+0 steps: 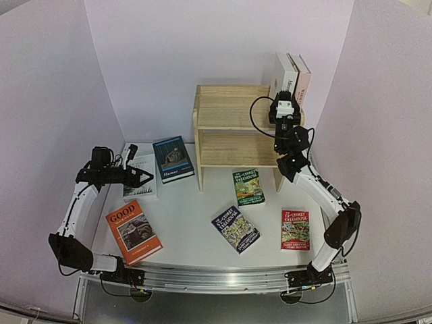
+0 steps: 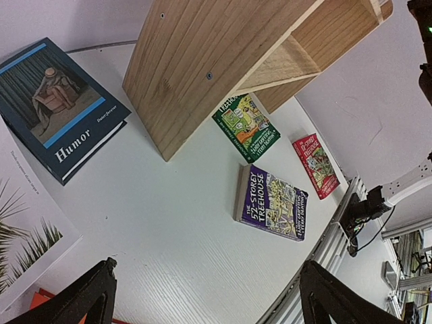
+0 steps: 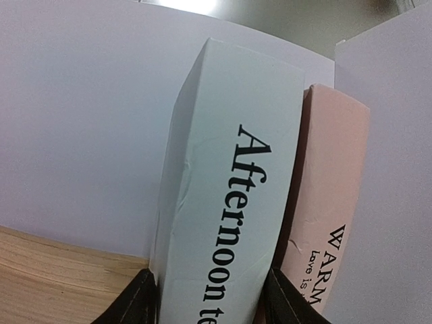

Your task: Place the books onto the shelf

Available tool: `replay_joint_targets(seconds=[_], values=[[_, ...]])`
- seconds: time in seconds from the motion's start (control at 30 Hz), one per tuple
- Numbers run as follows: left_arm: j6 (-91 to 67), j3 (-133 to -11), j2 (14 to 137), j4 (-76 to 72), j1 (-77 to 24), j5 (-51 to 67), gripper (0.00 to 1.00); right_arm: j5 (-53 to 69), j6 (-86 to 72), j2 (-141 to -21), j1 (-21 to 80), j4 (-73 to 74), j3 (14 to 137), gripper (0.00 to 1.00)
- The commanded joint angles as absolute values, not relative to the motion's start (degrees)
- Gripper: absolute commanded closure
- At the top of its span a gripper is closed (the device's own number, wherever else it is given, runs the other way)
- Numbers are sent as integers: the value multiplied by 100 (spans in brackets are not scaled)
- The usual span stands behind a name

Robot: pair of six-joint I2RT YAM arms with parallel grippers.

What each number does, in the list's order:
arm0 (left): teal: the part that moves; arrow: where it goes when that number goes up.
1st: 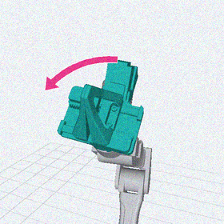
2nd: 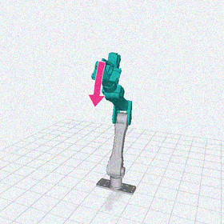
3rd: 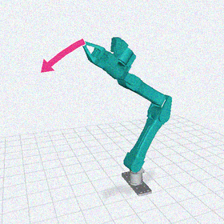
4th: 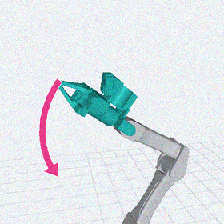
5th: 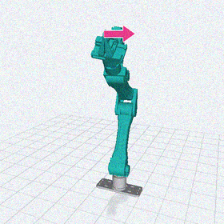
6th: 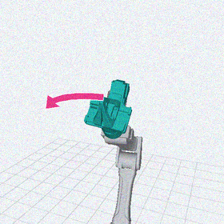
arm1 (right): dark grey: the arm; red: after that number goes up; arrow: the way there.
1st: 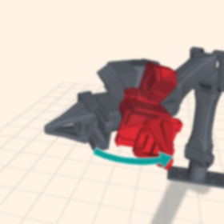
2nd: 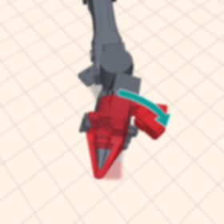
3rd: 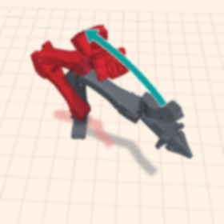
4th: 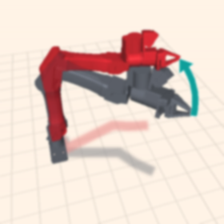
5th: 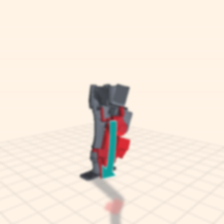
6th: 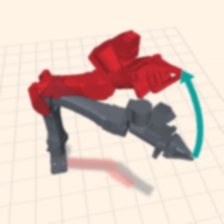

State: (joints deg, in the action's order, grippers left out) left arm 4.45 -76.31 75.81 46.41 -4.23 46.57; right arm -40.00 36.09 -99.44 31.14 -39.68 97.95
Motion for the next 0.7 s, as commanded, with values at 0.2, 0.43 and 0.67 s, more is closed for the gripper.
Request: replay_joint_targets(seconds=[0.2,0.43,0.67], values=[[475,-7638,7545,4546,-430,4819,6,-4771,4259,-9913,3366,-4761,9807,43],[457,-7648,7531,4547,-430,4913,6,-4927,4445,-9801,3386,-5046,9607,42],[488,-7612,7542,4610,-428,4862,6,-4830,4467,-9567,3561,-5038,9312,37]])
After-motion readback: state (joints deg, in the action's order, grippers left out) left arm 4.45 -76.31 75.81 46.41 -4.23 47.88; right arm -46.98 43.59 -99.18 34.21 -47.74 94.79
